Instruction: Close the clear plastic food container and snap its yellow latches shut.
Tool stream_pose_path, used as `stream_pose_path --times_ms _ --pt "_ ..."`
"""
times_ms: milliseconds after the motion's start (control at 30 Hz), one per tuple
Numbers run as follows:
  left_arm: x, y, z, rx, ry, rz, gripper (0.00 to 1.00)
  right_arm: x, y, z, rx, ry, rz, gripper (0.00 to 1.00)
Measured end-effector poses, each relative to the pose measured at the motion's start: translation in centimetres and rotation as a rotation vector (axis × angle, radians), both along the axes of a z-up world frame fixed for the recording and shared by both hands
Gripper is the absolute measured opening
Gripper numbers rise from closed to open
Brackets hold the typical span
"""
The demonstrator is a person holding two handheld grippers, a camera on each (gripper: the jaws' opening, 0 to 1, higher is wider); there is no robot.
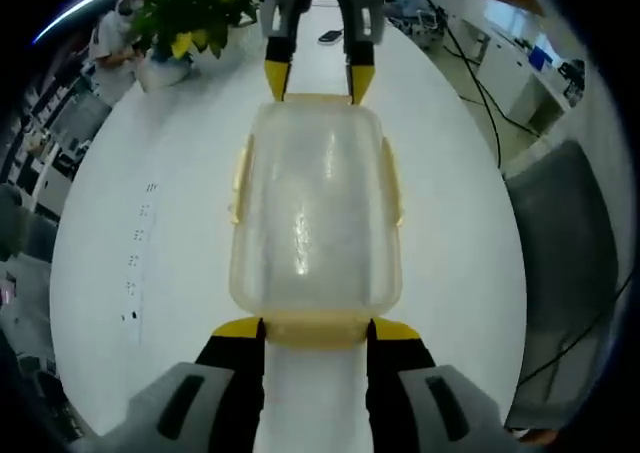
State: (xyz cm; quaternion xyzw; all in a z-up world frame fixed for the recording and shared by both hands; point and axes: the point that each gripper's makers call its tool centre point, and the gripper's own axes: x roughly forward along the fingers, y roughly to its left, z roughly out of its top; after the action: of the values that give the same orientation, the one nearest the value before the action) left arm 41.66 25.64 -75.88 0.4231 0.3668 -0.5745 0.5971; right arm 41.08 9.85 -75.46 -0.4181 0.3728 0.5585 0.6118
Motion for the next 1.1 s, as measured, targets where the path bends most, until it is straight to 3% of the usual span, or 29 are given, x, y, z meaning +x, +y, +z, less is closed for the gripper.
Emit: stream_pose_path --times_ms 267,400,1100 --pt "0.3 -3.9 -0.2 -0.004 0.017 -0.008 0.34 0.1 -3.8 -0.5 -0.003 0.006 -0.012 0.37" --pt "0.6 -4.9 -0.7 0.024 0.022 -0.008 0.34 0.8 -4.6 -0.7 0.004 0.004 -0.007 0.37" --pt "1.7 -5.1 -2.3 0.083 0.037 0.016 0.34 1.0 -5.3 -3.0 -0.025 0.013 0.032 0.37"
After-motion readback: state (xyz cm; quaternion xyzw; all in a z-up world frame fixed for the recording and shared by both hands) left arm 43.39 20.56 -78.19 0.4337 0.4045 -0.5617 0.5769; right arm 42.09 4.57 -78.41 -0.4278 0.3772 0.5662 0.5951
